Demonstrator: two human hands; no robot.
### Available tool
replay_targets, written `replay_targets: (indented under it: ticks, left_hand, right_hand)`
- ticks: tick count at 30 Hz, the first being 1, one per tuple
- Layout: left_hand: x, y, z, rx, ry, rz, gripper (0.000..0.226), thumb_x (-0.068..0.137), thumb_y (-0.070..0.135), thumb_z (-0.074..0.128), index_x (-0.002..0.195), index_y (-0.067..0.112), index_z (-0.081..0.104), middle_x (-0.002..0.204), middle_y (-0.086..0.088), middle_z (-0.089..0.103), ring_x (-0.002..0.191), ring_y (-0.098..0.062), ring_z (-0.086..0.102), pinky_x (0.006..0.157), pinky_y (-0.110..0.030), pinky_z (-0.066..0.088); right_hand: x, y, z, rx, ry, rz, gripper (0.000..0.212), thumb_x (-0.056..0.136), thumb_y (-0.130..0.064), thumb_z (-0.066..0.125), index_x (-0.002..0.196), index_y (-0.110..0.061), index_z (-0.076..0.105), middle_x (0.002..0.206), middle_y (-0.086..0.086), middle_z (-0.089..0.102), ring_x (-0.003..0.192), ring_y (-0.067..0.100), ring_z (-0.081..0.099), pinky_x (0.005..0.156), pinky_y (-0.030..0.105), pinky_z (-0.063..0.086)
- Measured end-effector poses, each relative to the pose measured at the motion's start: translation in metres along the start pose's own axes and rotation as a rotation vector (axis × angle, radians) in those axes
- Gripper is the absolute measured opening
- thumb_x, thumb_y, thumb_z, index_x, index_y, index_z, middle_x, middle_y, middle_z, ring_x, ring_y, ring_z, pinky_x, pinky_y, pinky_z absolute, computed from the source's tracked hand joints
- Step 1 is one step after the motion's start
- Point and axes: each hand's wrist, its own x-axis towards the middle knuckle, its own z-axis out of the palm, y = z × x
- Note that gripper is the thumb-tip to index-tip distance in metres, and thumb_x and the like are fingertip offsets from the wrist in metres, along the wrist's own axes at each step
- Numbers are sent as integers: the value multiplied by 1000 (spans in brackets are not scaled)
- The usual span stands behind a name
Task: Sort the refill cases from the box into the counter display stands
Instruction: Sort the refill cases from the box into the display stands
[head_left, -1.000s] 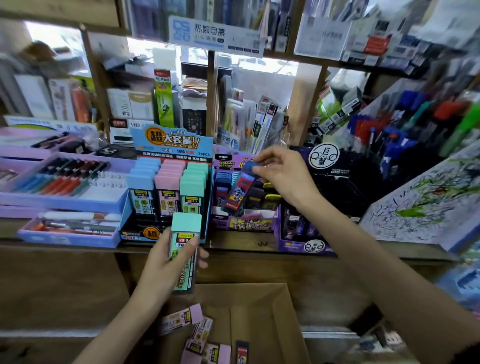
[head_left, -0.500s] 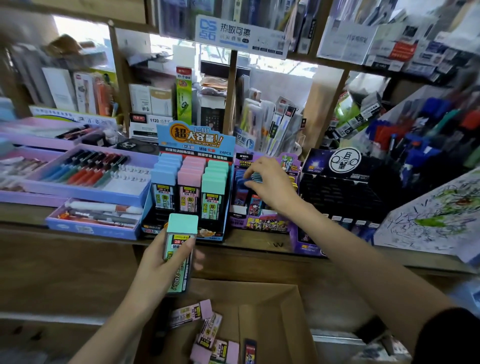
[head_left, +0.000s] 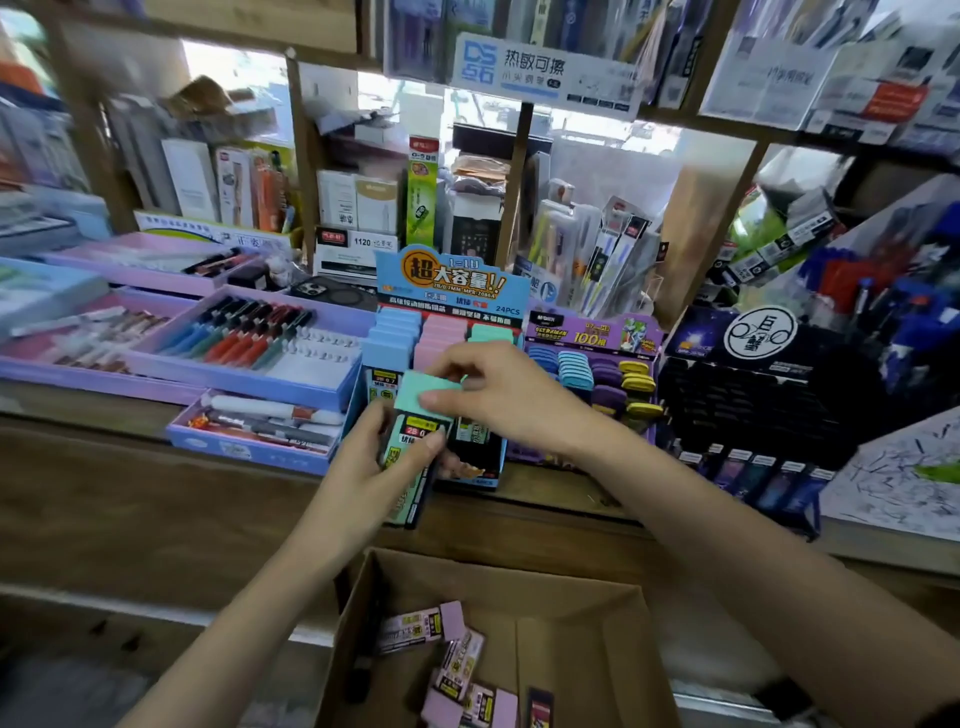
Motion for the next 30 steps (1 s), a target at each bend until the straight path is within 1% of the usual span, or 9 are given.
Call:
replay_targets:
  ticks: [2,4,7,9,12,15,21,25,30]
  left_hand:
    - [5,-4,-15,172,59,19,35,76,38,63,107,25,51,100,8,68,97,-4,63,79,-17,49]
    - [10,-11,-29,427,67,62,44,74,45,63,112,27,51,113,16,60,106,3,54,88,-16,42]
    - [15,-24,-39,784,-19,184,45,83,36,64,124,19,52,123,6,56,115,-7,47,94,-24,37]
    - [18,-34,-37,892,-113,253,44,86,29,65,126,14,53,127,-1,56,119,-16,49,99,-30,39]
    - [20,-49,-31,1047,-195,262,48,88,32,63,130,13,52,135,-2,53,126,-19,46,105,-32,35]
    - [20,-59,-30,1107,-181,219,48,89,35,60,132,15,51,138,0,51,127,-19,45,104,-31,33]
    - [20,-62,-31,1118,-148,224,39,89,30,61,125,16,55,133,-1,54,123,-20,49,100,-31,35]
    - [19,-63,-30,1109,-135,228,37,89,27,62,123,15,57,132,-2,56,122,-21,51,100,-33,36]
    - [19,-60,-30,1122,-149,208,37,90,25,60,126,15,54,133,-1,54,123,-20,49,102,-32,35]
  right_hand:
    - [10,0,-12,-39,63,-17,13,85,-17,67,96,-10,67,92,0,63,89,18,61,86,39,49]
    - [17,5,-28,-112,129,-23,16,85,-19,68,99,-11,67,93,-3,62,89,14,58,81,29,46]
    - [15,22,-41,-274,204,7,14,86,-21,67,98,-14,67,90,-5,60,80,9,53,65,17,37]
    - [10,35,-40,-328,240,35,19,86,-21,67,102,-12,67,92,-4,59,81,9,51,67,19,35]
    - [2,47,-30,-329,245,49,28,86,-23,67,110,-9,66,106,2,64,91,12,54,71,18,32]
    - [2,49,-24,-345,246,32,32,87,-24,66,115,-8,65,115,6,65,104,18,57,76,16,32]
    - [2,42,-16,-386,203,-31,28,86,-23,67,111,-10,68,112,4,67,102,19,58,87,30,43]
    - [-1,52,-8,-519,212,-47,33,90,-25,62,118,-9,63,116,7,65,107,25,57,90,35,43]
    - [-11,59,-4,-860,289,-225,34,82,-21,72,112,-7,68,104,19,59,93,38,55,72,44,47]
